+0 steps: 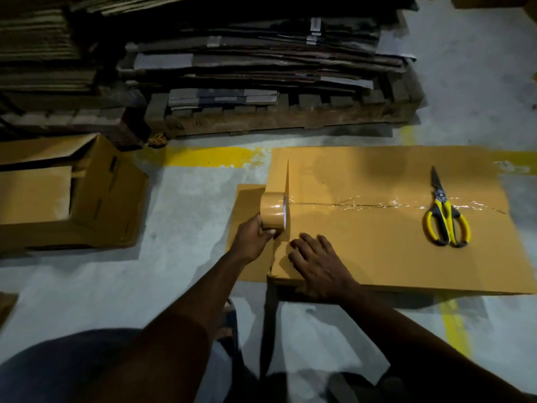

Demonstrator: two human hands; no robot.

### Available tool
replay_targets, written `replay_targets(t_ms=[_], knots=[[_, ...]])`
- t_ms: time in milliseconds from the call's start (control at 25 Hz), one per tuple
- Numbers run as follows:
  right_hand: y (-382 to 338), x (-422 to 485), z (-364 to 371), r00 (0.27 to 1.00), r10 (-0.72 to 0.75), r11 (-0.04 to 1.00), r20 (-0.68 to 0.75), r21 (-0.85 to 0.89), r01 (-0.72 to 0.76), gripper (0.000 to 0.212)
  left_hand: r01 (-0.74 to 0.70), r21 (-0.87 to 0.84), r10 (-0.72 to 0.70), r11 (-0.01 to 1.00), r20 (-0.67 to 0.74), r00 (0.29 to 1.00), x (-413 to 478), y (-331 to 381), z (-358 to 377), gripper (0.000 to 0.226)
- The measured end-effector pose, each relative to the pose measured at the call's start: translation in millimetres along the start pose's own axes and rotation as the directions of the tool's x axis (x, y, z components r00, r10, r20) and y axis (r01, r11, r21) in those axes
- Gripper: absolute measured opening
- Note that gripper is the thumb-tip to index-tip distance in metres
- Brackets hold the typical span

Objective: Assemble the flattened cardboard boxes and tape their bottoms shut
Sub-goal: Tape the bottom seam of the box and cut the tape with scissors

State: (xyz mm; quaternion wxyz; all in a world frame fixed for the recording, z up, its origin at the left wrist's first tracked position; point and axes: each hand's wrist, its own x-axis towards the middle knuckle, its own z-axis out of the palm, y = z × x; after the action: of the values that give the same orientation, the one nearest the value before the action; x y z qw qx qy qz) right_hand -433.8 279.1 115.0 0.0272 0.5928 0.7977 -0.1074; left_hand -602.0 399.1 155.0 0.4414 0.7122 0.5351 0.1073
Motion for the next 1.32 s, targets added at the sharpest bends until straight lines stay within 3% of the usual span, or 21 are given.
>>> replay_targets(t_ms=[360, 440, 560, 640, 840, 1040, 1200, 1320], knots=[[6.1, 9.6, 5.0, 1.000, 0.013, 1.000, -0.005, -0.016, -0.013, 0.076, 0.007, -0.079, -0.017, 0.997, -0.128, 0.992, -18.4, 9.4, -15.2, 0.015], [7.8, 12.1, 3.8, 1.000, 0.010, 1.000, -0.019, -0.008, -0.010, 0.076, 0.063, -0.158, -0.076, 0.985, -0.076, 0.994, -33.5, 8.5, -13.1, 0.007], [7.6, 17.1, 2.3, 0.999, 0.027, 0.999, -0.026, 0.029, -0.027, 0.078, 0.128, -0.095, -0.128, 0.987, 0.008, 0.992, -46.0, 0.8, -11.5, 0.039], [6.6, 19.8, 2.6, 0.998, 0.050, 0.997, -0.038, 0.059, -0.047, 0.082, 0.106, -0.085, -0.107, 0.991, -0.004, 0.994, -47.1, -1.9, -14.7, 0.046], [7.5, 30.3, 3.5, 0.998, 0.056, 0.998, -0.013, 0.036, -0.056, 0.083, 0.116, -0.163, -0.125, 0.980, -0.044, 0.991, -63.2, 1.5, -11.4, 0.017], [9.4, 30.5, 2.6, 0.999, 0.045, 0.999, 0.013, 0.007, -0.045, 0.080, 0.135, -0.147, -0.149, 0.980, -0.090, 0.985, -79.0, -7.1, -8.1, 0.012], [8.1, 31.8, -1.8, 0.998, 0.059, 0.998, 0.030, 0.013, -0.059, 0.076, 0.270, -0.045, -0.274, 0.962, -0.117, 0.955, -102.7, -21.8, 7.1, 0.015], [7.9, 30.6, -1.0, 0.998, 0.050, 0.999, 0.029, -0.007, -0.050, 0.078, 0.316, -0.123, -0.327, 0.941, -0.084, 0.941, -108.0, -30.2, 18.5, 0.013]])
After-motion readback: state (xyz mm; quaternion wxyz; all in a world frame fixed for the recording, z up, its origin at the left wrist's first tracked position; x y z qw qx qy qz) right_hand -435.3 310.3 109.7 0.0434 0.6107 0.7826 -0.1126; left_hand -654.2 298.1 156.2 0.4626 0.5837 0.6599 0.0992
